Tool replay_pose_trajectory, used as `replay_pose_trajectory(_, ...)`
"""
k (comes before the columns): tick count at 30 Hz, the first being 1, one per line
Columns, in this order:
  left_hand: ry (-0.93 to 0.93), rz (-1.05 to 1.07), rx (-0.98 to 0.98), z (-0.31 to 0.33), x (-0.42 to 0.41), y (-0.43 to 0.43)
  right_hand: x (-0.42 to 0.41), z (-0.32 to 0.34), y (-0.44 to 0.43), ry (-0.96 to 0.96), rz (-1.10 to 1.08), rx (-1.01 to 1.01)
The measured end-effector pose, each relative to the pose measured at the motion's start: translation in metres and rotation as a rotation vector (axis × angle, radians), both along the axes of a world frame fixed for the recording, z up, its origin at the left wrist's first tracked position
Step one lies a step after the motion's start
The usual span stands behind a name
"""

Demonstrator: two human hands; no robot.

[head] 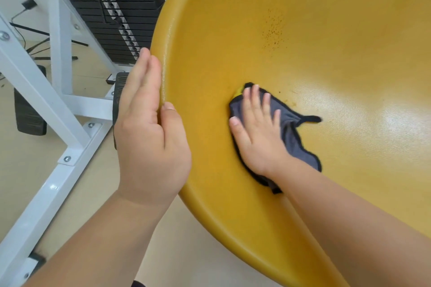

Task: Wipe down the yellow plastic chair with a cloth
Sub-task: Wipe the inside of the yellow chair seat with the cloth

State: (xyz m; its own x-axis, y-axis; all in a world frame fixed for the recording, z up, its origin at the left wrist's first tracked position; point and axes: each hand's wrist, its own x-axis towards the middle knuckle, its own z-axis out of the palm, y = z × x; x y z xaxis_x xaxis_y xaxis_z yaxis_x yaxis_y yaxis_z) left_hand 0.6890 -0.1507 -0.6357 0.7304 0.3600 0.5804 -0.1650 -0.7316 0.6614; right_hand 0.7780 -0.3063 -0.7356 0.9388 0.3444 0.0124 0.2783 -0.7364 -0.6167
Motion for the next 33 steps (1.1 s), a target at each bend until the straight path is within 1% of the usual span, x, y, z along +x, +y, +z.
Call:
replay_pose_trajectory(2, -0.011, 0.004, 0.031, 0.0, 0.0, 0.0, -0.031, 0.018, 0.017, -0.069, 0.191, 0.119)
replay_pose_trajectory(4, -0.009, 0.001, 0.064, 0.0, 0.0, 0.001, -0.06, 0.029, 0.018, -0.101, 0.39, 0.189)
replay_pose_trajectory(6, -0.002, -0.005, 0.079, 0.0, -0.001, 0.002, -0.072, 0.024, 0.005, -0.097, 0.52, 0.197)
replay_pose_trajectory(7, 0.0, -0.005, 0.084, 0.0, -0.001, 0.002, -0.068, 0.017, -0.005, -0.12, 0.547, 0.161)
replay_pose_trajectory(9, 0.007, -0.005, 0.091, 0.0, -0.003, 0.003, -0.046, -0.003, -0.026, -0.186, 0.489, 0.02)
replay_pose_trajectory(11, 0.016, -0.008, 0.094, 0.001, -0.003, 0.003, -0.014, -0.019, -0.043, -0.187, 0.307, -0.097)
replay_pose_trajectory(14, 0.021, -0.002, 0.093, 0.0, -0.003, 0.002, 0.022, -0.021, -0.048, -0.054, 0.002, -0.126)
replay_pose_trajectory(16, 0.015, 0.005, 0.088, 0.0, -0.003, 0.0, 0.026, -0.012, -0.027, 0.023, -0.124, -0.095)
replay_pose_trajectory(18, 0.007, 0.017, 0.094, 0.0, -0.002, 0.0, 0.012, 0.003, 0.005, 0.04, -0.109, 0.011)
replay_pose_trajectory(20, 0.001, 0.024, 0.109, 0.0, -0.002, 0.0, -0.015, 0.02, 0.029, 0.0, 0.027, 0.139)
replay_pose_trajectory(22, 0.003, 0.027, 0.122, 0.0, -0.001, 0.0, -0.043, 0.03, 0.032, -0.035, 0.185, 0.21)
replay_pose_trajectory(25, 0.004, 0.022, 0.133, 0.0, -0.002, 0.001, -0.072, 0.026, 0.006, -0.048, 0.406, 0.178)
replay_pose_trajectory(27, 0.005, 0.016, 0.143, 0.0, -0.001, 0.002, -0.071, 0.01, -0.021, -0.065, 0.483, 0.077)
replay_pose_trajectory(28, 0.007, 0.013, 0.146, 0.0, -0.001, 0.001, -0.064, 0.001, -0.034, -0.088, 0.473, 0.001)
replay_pose_trajectory(30, 0.016, 0.019, 0.146, 0.0, -0.001, 0.0, -0.04, -0.018, -0.057, -0.116, 0.352, -0.143)
replay_pose_trajectory(31, 0.02, 0.027, 0.148, 0.0, -0.002, 0.0, -0.026, -0.024, -0.065, -0.109, 0.257, -0.18)
replay_pose_trajectory(33, 0.032, 0.042, 0.161, 0.002, -0.002, 0.0, 0.002, -0.028, -0.069, -0.057, 0.063, -0.193)
